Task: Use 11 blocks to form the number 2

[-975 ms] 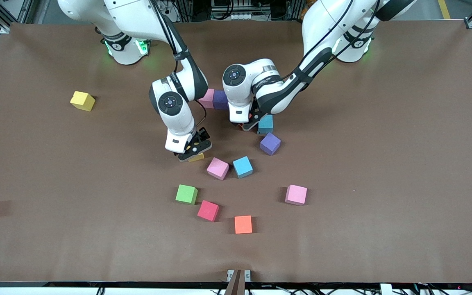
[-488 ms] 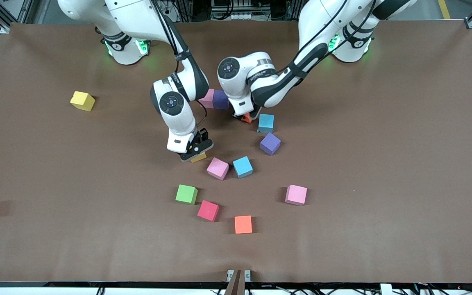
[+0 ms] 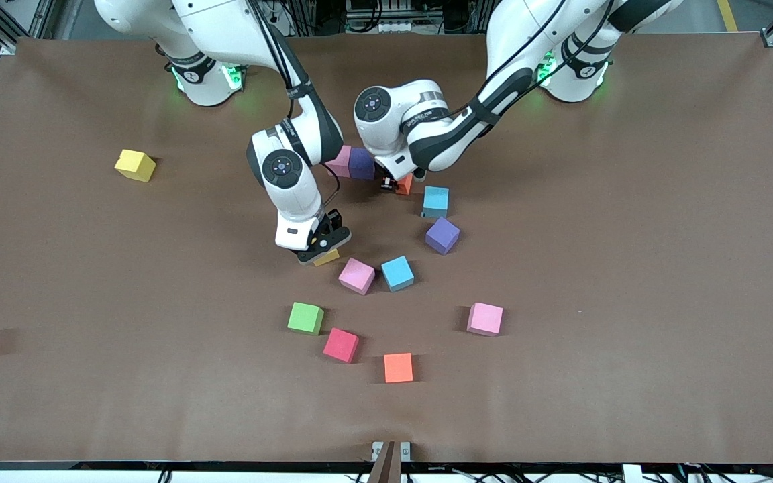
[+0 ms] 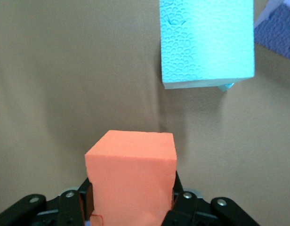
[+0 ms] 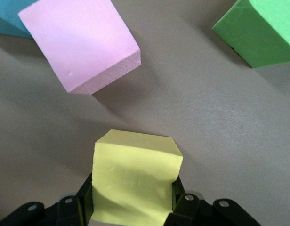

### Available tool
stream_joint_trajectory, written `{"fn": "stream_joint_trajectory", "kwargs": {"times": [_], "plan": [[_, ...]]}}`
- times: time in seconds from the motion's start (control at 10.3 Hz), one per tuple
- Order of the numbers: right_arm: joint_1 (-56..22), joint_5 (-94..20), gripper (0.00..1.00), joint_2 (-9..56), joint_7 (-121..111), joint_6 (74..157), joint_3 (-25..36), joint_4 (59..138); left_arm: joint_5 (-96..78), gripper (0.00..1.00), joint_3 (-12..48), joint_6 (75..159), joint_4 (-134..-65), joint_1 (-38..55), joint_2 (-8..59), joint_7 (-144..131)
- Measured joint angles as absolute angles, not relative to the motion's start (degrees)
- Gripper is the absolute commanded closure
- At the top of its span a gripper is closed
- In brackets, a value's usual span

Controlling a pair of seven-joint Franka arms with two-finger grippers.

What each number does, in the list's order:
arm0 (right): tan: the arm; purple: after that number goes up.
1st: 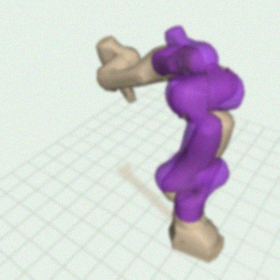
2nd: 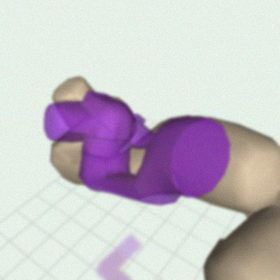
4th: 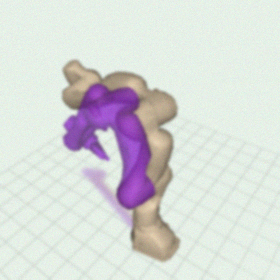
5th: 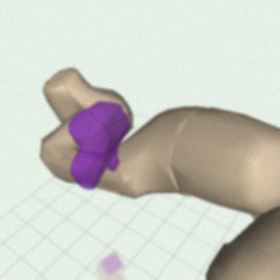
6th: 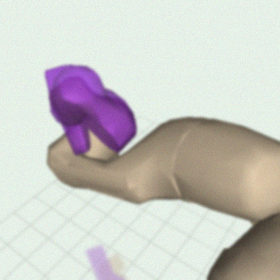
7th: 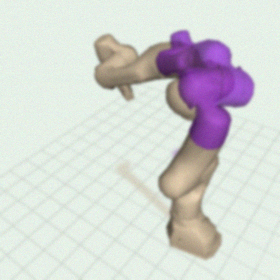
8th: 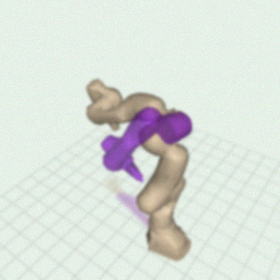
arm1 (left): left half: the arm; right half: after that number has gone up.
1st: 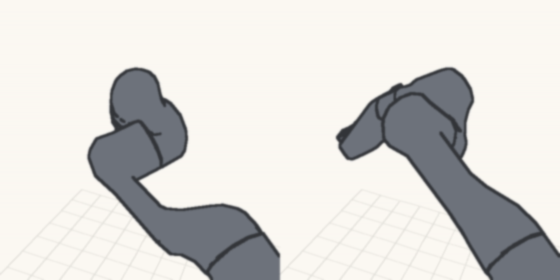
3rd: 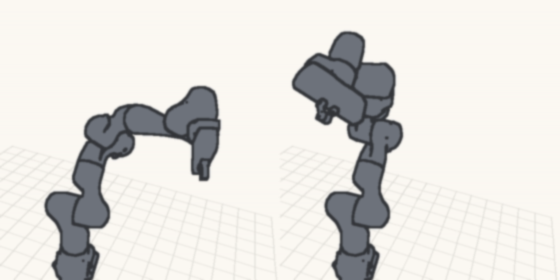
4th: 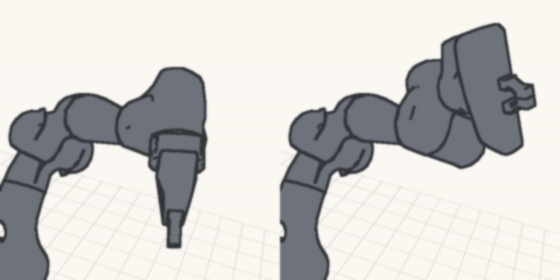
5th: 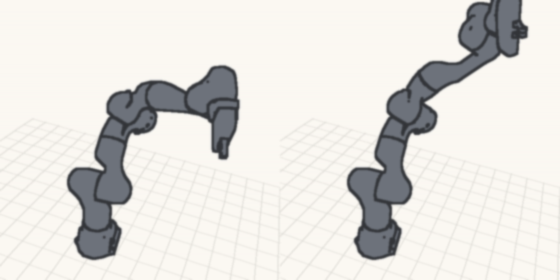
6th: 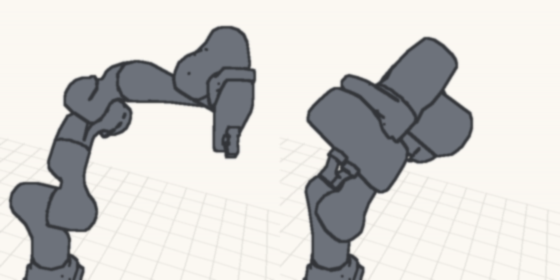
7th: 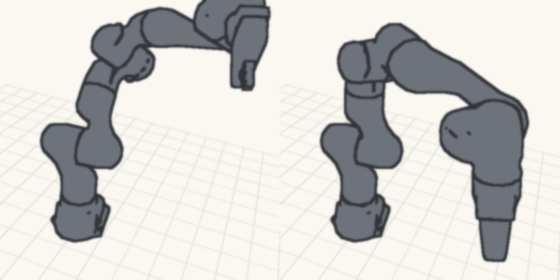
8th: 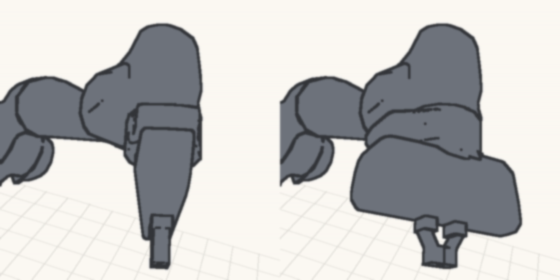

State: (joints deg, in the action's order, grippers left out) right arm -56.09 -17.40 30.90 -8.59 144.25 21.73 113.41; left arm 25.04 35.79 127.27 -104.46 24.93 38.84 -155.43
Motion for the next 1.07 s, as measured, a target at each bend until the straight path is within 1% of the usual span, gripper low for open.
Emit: {"fn": "stream_joint_trajectory", "kwargs": {"times": [0.2,0.39,0.49,1.07], "plan": [[-56.09,-17.4,1.0,30.85,-8.62,144.25,21.73,113.3,25.03,1.0,37.44,130.37,-106.88,22.38,36.6,-157.24],[-56.11,-17.4,1.0,30.85,-8.63,144.23,21.7,113.21,24.85,1.0,42.59,131.89,-110.42,17.38,33.71,-158.24],[-56.11,-17.4,1.0,30.85,-8.64,144.2,21.69,113.18,24.71,1.0,43.73,132.69,-111.42,16.02,32.93,-158.89],[-56.1,-17.4,1.0,30.85,-8.7,144.18,21.74,113.03,23.9,1.0,43.95,135.45,-113.51,15.56,33.52,-161.01]]}}
